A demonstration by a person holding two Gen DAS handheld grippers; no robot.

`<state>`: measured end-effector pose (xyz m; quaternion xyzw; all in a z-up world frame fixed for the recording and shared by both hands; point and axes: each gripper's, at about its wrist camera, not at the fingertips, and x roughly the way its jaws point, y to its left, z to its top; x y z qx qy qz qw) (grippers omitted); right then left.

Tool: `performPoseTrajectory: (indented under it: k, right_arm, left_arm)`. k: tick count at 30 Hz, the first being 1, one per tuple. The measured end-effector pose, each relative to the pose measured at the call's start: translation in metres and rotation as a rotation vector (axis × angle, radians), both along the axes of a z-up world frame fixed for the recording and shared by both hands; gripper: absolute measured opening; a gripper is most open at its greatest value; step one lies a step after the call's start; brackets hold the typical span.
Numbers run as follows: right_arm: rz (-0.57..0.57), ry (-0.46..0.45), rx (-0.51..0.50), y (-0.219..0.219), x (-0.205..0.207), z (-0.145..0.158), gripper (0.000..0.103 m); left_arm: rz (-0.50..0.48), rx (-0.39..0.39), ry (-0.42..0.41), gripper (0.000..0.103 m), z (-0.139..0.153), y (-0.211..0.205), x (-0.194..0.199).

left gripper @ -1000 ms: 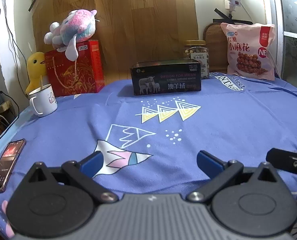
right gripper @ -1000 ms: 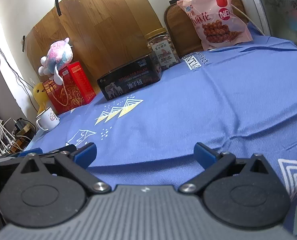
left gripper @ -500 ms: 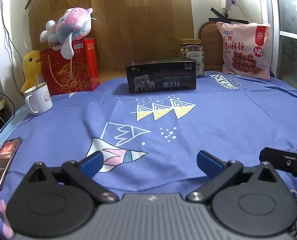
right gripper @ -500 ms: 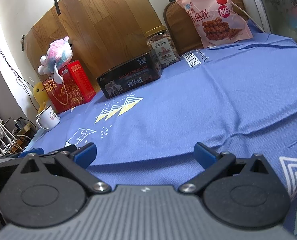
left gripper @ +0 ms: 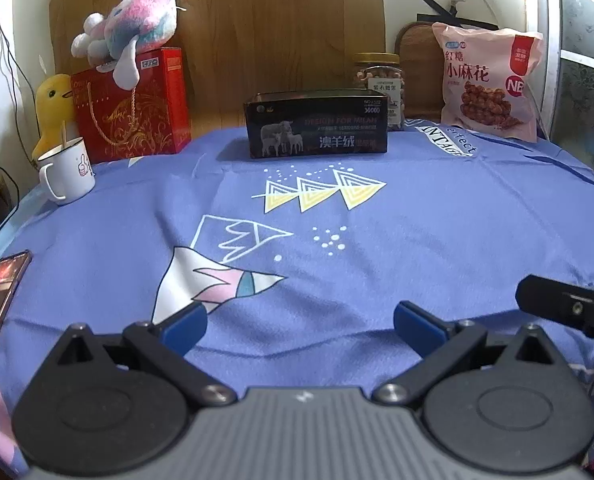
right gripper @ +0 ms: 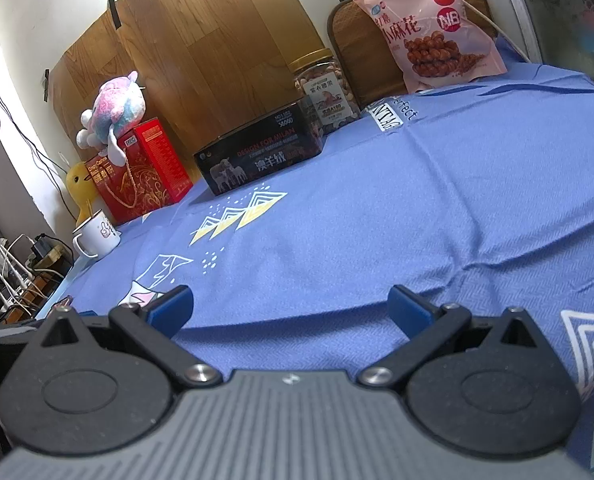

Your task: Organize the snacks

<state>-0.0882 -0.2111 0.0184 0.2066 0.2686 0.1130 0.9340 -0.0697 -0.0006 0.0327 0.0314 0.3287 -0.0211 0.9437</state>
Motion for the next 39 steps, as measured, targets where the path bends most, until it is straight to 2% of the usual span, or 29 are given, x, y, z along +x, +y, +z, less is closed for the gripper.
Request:
performPoseTrajectory:
  k: [18,39]
  right_arm:
    - [-0.001,0.001,0.0,0.0004,-0.0001,0.0003,0.103]
    - [-0.001,0.001,0.0,0.0009,0.0,0.0001,0.103]
  left_arm:
    - [0.027,0.001,0.032,0.103,-0.0032,0.0032,0.0043]
    - [0.071,0.017,-0.024,0.103,0.0036,0.0099,0.0034]
